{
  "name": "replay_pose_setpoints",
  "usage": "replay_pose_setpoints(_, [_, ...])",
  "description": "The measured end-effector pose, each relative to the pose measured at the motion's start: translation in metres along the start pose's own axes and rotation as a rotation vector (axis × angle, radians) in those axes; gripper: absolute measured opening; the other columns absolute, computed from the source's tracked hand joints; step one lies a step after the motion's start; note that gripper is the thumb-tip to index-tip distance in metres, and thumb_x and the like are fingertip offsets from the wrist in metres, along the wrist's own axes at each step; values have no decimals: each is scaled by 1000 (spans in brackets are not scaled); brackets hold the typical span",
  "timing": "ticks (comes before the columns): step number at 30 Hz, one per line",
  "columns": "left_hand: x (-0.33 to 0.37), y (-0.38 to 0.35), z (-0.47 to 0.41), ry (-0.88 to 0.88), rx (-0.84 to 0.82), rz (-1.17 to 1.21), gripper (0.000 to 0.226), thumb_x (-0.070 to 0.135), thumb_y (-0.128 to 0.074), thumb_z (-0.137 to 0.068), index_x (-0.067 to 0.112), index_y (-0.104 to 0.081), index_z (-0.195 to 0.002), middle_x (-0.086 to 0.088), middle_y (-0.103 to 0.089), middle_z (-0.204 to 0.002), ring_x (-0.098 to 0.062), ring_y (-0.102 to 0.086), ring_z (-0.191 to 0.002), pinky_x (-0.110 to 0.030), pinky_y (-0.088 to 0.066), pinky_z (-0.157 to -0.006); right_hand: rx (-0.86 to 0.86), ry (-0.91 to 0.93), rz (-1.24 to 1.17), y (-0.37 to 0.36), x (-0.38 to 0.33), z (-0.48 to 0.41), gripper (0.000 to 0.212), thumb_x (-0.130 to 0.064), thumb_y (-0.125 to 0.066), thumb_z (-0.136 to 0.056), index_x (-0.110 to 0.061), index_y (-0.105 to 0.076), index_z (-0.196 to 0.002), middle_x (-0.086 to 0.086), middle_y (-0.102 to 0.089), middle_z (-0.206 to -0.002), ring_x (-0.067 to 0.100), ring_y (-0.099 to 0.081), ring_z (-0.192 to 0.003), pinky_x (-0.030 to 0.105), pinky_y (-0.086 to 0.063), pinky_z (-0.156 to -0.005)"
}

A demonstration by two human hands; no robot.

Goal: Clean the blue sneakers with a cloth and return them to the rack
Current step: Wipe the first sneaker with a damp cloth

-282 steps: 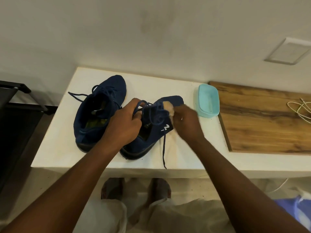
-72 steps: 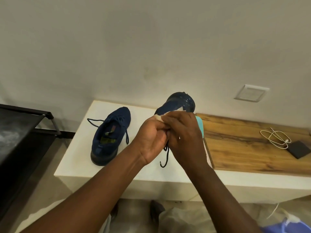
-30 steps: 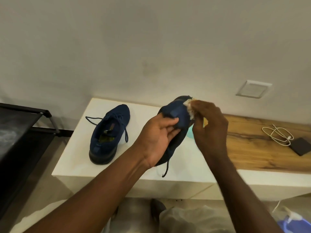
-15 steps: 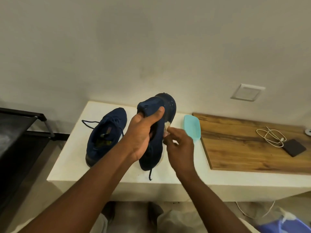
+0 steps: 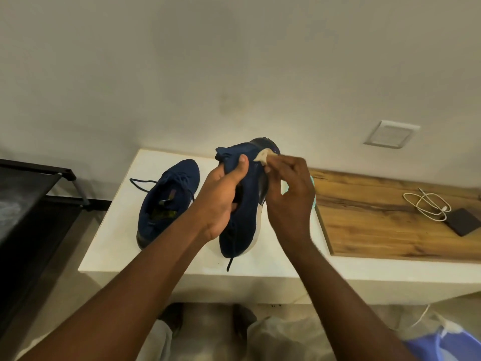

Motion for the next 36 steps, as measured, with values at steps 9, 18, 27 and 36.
replay_pose_setpoints(9, [-7, 25, 0, 236, 162, 361, 53, 55, -53, -98, 13, -66, -129, -9, -74, -120, -26, -69, -112, -40, -57, -82, -443, -371, 56, 2, 34, 36, 14, -15, -68, -91, -22, -75, -100, -17, -64, -91, 0, -63, -86, 4, -43, -72])
replay_pose_setpoints(18, [-16, 32, -10, 233, 78, 284, 56, 58, -48, -98, 14, -67, -128, -8, -74, -120, -24, -71, -112, -39, -56, -88, -419, -270, 30, -1, 30, 33, 14, -15, -67, -92, -27, -72, -96, -16, -65, -92, 0, -62, -88, 12, -50, -77])
replay_pose_setpoints(27, [-22, 27, -11, 109, 56, 89, 41, 43, -55, -101, 14, -66, -129, -9, -75, -117, -25, -71, -111, -43, -57, -91, -350, -173, -100, -10, 10, 25, 23, -6, -63, -93, -26, -73, -99, -12, -67, -100, -2, -61, -97, 10, -48, -78])
replay_pose_setpoints(36, [-22, 32, -14, 208, 154, 151, 49, 55, -52, -99, 14, -72, -119, -6, -77, -112, -22, -74, -103, -39, -58, -89, -389, -170, 20, -11, 20, 42, 24, -2, -66, -89, -24, -76, -95, -13, -68, -97, -2, -63, -93, 10, -47, -83])
Point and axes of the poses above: each hand's wrist, its own z-axis away from the middle knuckle, its own y-axis out of the back of the hand, x = y × z, the point moved 1 cm from there along -z, towards the middle knuckle
